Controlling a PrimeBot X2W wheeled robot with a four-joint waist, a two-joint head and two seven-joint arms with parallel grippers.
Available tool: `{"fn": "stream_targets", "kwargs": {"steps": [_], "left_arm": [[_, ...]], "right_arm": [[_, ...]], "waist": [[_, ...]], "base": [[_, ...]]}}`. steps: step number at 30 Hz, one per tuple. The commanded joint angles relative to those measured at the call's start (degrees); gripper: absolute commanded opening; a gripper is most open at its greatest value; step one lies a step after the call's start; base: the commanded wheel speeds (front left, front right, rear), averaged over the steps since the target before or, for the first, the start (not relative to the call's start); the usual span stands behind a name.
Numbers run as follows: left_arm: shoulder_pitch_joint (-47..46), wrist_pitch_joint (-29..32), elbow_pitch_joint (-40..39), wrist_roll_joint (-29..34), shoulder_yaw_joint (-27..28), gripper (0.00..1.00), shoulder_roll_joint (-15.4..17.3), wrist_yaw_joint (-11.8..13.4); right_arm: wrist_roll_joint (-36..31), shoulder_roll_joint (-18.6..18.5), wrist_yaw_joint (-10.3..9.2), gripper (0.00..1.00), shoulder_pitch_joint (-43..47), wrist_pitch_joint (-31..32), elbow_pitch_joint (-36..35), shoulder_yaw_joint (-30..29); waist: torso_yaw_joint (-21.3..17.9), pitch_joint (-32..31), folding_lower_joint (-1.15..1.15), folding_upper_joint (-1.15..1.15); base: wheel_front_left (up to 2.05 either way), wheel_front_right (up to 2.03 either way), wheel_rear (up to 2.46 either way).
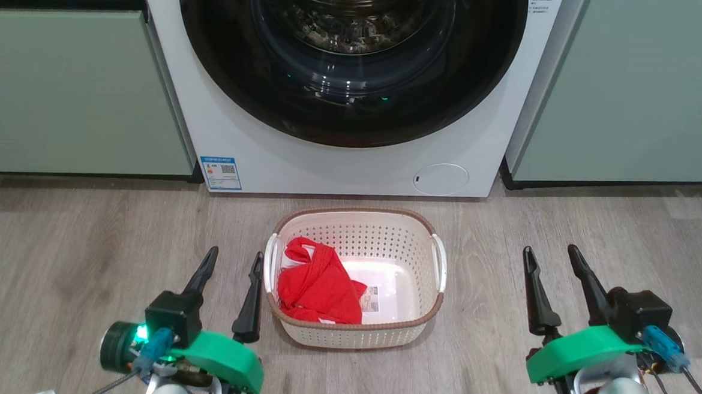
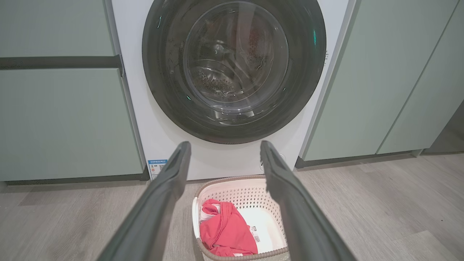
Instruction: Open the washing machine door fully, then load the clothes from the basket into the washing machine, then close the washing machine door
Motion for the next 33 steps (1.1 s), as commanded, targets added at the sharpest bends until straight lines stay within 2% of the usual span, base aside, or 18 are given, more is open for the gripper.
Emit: {"fn": "stream_targets", "kwargs": {"steps": [1, 14, 33], "left_arm": [[-2.2, -0.7, -1.7, 0.4, 2.1, 1.00, 0.4, -0.3], [-2.0, -0.7, -2.1, 0.2, 2.0, 1.00, 0.4, -1.7], [-2.0, -0.7, -2.2, 0.0, 2.0, 1.00, 0.4, -1.7]], "right_arm": [[-0.3, -0.2, -0.01, 1.00, -3.2, -0.5, -2.1, 1.1], [-0.6, -0.2, -0.01, 1.00, -3.1, -0.5, -2.0, 1.1], [-0.9, -0.2, -0.01, 1.00, -3.4, -0.5, -1.3, 1.2]], "waist": [[0.0, 0.0, 0.00, 0.00], [0.4, 0.1, 0.00, 0.00], [0.2, 0.3, 0.00, 0.00]], "base": [[0.00, 0.00, 0.00], [0.27, 0.27, -0.53], [1.16, 1.16, -2.32]]}}
